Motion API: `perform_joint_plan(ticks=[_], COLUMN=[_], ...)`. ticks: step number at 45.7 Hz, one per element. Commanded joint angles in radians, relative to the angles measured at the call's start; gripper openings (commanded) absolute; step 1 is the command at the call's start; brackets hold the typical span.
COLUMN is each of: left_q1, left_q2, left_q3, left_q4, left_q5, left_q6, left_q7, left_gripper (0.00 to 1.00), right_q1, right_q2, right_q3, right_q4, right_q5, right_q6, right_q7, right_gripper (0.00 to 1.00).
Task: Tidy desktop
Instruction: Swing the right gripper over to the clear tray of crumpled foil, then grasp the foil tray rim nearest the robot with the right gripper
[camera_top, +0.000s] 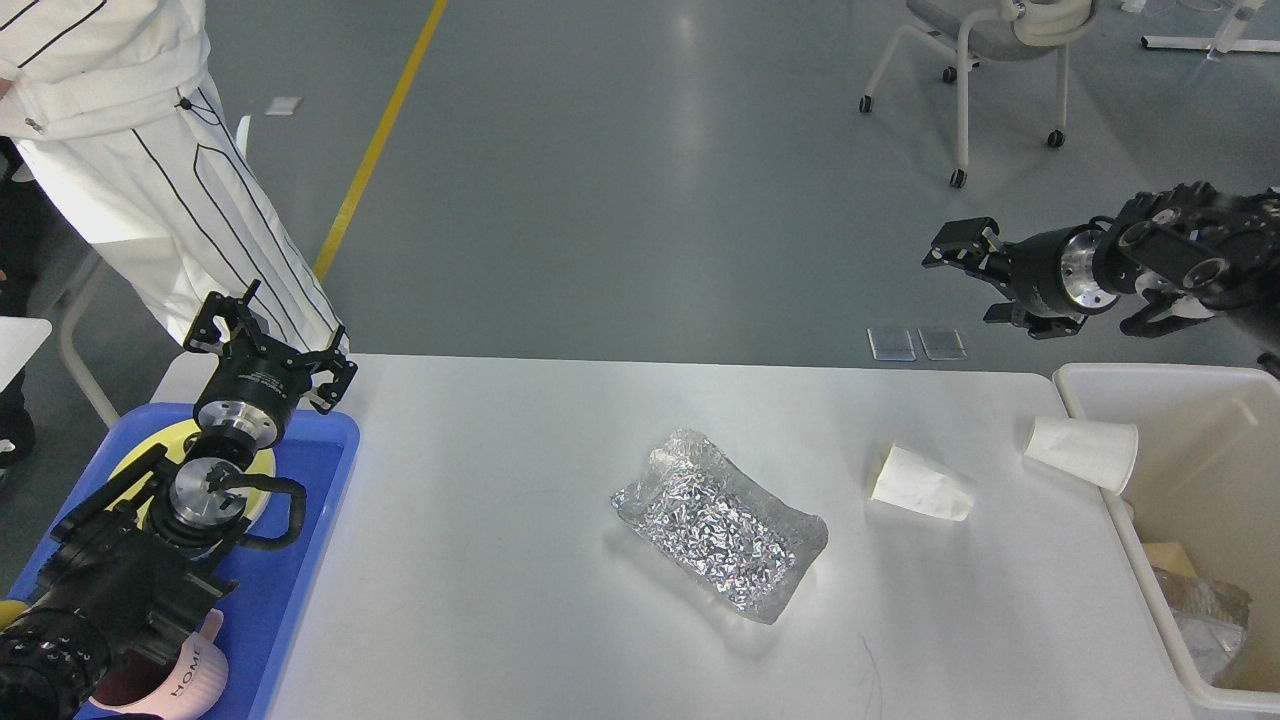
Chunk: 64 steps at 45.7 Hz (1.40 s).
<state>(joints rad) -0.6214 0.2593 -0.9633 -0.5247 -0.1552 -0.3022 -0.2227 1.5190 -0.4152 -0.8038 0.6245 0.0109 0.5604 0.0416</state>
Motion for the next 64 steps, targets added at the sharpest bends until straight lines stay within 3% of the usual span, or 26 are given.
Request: perform_joint_plan(ticks=[1, 13, 24, 48, 64], left_q1=[0.002, 0.002, 0.002, 0.002, 0.002], left_q2=[0.000, 0.000, 0.000, 0.000, 0.000], left_q3=[0.000, -0.002, -0.002, -0.002, -0.002], left_q4=[0.000, 0.000, 0.000, 0.000, 0.000], left_q5=[0.000, 0.000, 0.000, 0.000, 0.000], left_q6=[0.000, 0.000, 0.000, 0.000, 0.000], left_q7=[-0.001, -0.001, -0.001, 0.000, -0.001], left_gripper=[0.98, 0.98, 0.98, 0.98, 0.98], right_q1=[0.234, 0.466, 0.274, -0.164, -0.276], right_q2=[-0.016, 0.010, 0.096, 0.122, 0.196], right_q3=[-0.074, -0.123, -0.124, 0.041, 0.107], right_q4=[0.289, 0.627, 0.563, 0.451, 0.302], right_q5=[-0.032, -0.089, -0.077, -0.075, -0.057], right_q6=[0.010, 0.046, 0.021, -0.025, -0.062], right_q7=[-0.002, -0.005, -0.005, -0.005, -0.003], right_gripper=[1.00, 1.00, 1.00, 1.00, 0.98])
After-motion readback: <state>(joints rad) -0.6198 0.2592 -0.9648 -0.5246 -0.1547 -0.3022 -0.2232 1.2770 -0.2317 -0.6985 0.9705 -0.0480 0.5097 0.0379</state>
